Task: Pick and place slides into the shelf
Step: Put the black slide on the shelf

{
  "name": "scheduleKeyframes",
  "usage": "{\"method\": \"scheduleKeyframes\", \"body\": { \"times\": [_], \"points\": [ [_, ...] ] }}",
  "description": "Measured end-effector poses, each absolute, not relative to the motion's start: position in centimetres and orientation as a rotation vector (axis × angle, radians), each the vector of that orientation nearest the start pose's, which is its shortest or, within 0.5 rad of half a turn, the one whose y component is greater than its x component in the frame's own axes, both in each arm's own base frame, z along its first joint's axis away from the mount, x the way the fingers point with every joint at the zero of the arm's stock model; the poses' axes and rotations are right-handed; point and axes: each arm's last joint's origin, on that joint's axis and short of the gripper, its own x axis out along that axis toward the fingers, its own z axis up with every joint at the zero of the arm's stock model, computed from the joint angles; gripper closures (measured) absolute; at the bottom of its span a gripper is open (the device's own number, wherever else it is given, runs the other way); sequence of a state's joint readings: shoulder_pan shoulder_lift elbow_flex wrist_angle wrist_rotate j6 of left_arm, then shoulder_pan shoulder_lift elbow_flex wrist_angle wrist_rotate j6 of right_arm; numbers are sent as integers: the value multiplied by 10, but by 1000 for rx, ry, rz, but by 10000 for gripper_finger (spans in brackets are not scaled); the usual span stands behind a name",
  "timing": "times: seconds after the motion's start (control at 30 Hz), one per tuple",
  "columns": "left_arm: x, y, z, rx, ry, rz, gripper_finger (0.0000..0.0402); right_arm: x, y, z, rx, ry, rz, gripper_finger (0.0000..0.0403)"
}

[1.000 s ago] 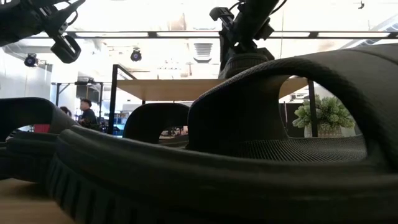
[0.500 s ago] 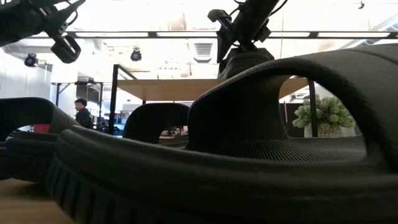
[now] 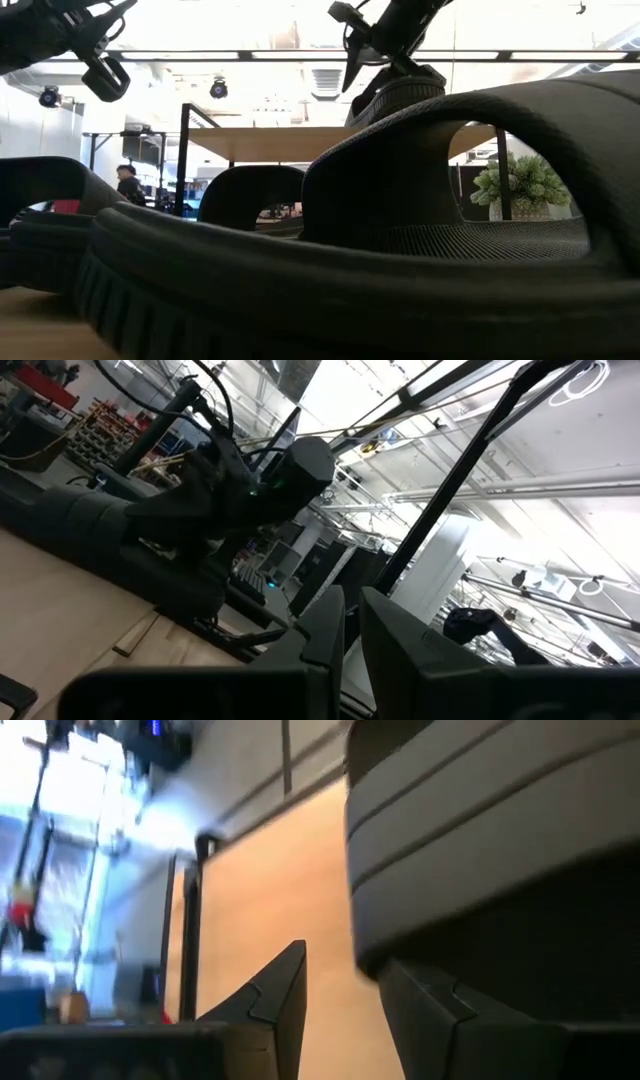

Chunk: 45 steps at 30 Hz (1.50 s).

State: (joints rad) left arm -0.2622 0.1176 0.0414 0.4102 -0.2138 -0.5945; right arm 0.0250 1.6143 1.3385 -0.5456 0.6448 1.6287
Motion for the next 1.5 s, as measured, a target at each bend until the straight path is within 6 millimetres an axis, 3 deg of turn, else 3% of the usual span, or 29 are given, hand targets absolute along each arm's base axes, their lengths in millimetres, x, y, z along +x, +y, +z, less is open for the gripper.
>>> {"method": "scheduleKeyframes", "body": {
  "times": [0.3, 0.47, 0.6, 0.9, 1.07, 1.2, 1.33, 1.5],
  "points": [
    [96, -19, 207, -667, -301, -143, 380, 333, -1, 318, 946, 472, -794, 285],
    [96, -19, 207, -667, -299, -143, 380, 305, -1, 331, 735, 798, -875, 297],
    [96, -19, 207, -667, -298, -138, 380, 294, 0, 332, 689, 924, -892, 318],
    [96, -18, 206, -671, -305, -107, 380, 296, -7, 323, 647, 1007, -876, 391],
    [96, -17, 207, -665, -323, -47, 380, 300, -2, 320, 650, 1058, -779, 394],
    [92, -13, 217, -629, -446, 33, 380, 303, -1, 324, 655, 1010, -747, 394],
    [85, -12, 234, -558, -584, 1, 380, 306, 0, 331, 662, 972, -685, 394],
    [85, -14, 236, -564, -575, -68, 380, 306, 8, 337, 756, 1039, -515, 394]
  ]
}}
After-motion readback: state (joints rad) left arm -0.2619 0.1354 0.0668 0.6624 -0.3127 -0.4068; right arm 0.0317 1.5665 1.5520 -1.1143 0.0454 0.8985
